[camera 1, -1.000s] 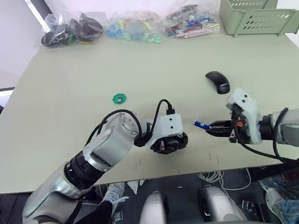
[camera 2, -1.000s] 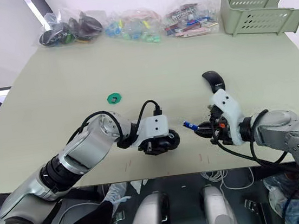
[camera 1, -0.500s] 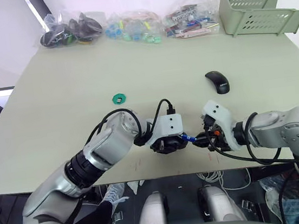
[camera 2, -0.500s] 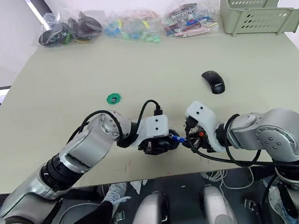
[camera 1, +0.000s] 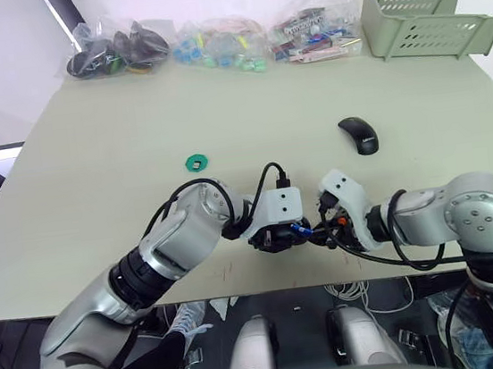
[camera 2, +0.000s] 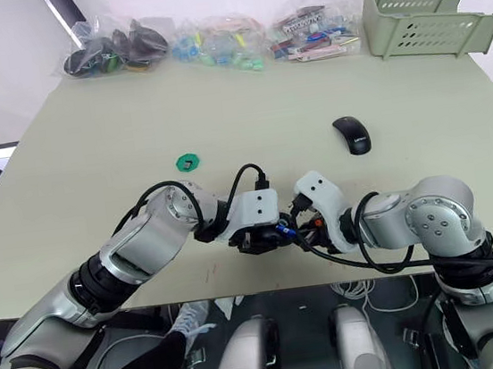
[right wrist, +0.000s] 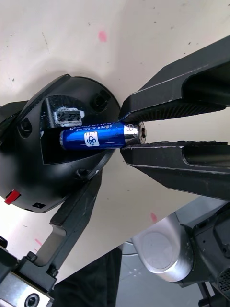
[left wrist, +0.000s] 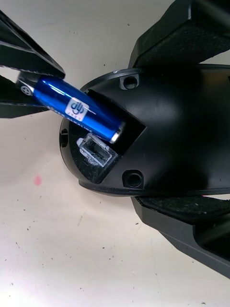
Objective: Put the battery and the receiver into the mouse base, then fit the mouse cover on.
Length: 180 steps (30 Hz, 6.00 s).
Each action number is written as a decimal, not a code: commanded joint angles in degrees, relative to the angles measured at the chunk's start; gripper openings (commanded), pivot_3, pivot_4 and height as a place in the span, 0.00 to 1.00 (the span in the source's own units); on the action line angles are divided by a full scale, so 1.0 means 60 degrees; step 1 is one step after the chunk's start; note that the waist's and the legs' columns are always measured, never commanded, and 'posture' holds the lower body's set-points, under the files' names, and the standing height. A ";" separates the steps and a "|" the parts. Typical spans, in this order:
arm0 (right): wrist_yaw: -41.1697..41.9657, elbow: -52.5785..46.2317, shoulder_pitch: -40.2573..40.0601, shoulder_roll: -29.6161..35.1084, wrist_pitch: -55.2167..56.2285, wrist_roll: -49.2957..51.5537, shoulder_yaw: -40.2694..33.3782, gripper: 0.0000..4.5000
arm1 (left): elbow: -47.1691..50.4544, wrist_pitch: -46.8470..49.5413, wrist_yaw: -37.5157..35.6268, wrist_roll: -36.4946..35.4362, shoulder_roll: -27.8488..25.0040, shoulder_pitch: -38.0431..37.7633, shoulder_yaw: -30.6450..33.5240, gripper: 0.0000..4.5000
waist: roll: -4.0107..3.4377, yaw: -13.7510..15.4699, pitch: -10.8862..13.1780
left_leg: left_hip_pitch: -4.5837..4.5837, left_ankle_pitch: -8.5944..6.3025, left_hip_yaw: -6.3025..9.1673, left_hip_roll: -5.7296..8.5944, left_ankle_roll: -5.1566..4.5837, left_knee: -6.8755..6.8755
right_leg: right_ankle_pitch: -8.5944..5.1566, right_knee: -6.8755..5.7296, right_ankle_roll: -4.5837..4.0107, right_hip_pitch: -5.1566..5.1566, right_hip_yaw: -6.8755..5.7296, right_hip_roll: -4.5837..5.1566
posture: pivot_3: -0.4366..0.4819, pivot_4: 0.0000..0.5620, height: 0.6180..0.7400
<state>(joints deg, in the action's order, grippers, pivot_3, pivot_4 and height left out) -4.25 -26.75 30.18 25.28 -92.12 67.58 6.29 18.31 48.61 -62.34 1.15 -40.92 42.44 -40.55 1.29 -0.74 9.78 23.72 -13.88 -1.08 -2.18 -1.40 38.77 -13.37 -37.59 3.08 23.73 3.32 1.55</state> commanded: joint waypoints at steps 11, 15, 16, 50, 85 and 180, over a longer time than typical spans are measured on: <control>-0.0994 0.0607 0.0425 -0.0256 -0.0063 0.0930 -0.0215 0.80 | -0.0209 0.0392 0.0236 0.0408 0.0108 -0.0345 -0.0249 0.67 | -0.0002 -0.0008 -0.0003 | -0.0002 0.0000 0.0004 -0.0002 0.0000 -0.0006 | -0.0001 0.0005 0.0000 0.0000 -0.0003 -0.0001 | 0.48 0.27 1.00; -0.0733 -0.0199 -0.0002 0.0590 -0.0034 0.1445 -0.0836 0.98 | -0.0273 0.0373 0.0218 0.0433 0.0153 -0.0362 -0.0227 0.67 | -0.0002 0.0027 -0.0002 | 0.0008 0.0000 0.0005 -0.0001 -0.0001 -0.0010 | -0.0001 0.0018 0.0000 0.0000 -0.0005 0.0009 | 0.48 0.27 1.00; -0.0589 -0.0556 -0.0194 0.0804 0.0107 0.1445 -0.0958 0.98 | -0.0301 0.0352 0.0215 0.0442 0.0164 -0.0365 -0.0227 0.67 | -0.0002 0.0032 -0.0002 | 0.0011 0.0000 0.0007 -0.0001 -0.0001 -0.0014 | 0.0000 0.0031 0.0000 -0.0002 -0.0011 0.0018 | 0.48 0.27 1.00; 0.7159 0.0479 -0.5627 -0.0765 1.3142 -0.7186 0.1512 0.01 | 0.0170 0.0791 0.0062 0.0415 0.0084 -0.0620 -0.0210 0.67 | 0.0003 0.0006 -0.0044 | 0.0001 0.0001 -0.0002 -0.0006 -0.0002 -0.0063 | 0.0003 0.0117 0.0021 -0.0011 -0.0014 -0.0004 | 0.48 0.27 1.00; 0.7027 0.4669 -0.5128 -0.1951 1.4124 -0.9623 0.2458 0.01 | -0.0020 0.0738 0.0040 0.0466 0.0019 -0.0590 -0.0143 0.67 | 0.0018 -0.0068 -0.0227 | -0.0148 -0.0002 -0.0043 -0.0024 0.0001 -0.0099 | -0.0033 0.0000 -0.0039 -0.0049 0.0082 -0.0048 | 0.48 0.27 1.00; 1.0683 0.0906 -0.4006 0.2006 1.3067 -0.5493 -0.2370 1.00 | -0.0183 -0.2364 0.6450 -0.3105 0.1872 -0.5941 1.0401 0.99 | 0.0057 -0.0013 0.0015 | -0.0075 -0.0002 -0.0045 -0.0008 0.0005 -0.0076 | -0.0007 -0.0011 -0.0070 -0.0005 0.0061 0.0001 | 0.48 0.27 1.00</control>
<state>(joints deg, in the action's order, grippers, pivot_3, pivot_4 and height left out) 59.57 -19.28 6.36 36.73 -14.14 33.51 -6.74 14.78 35.62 -23.48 -16.93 -28.91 6.75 20.94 1.63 -0.82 9.87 23.27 -13.90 -1.34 -2.23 -1.37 38.31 -13.41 -37.65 2.65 23.70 3.68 1.57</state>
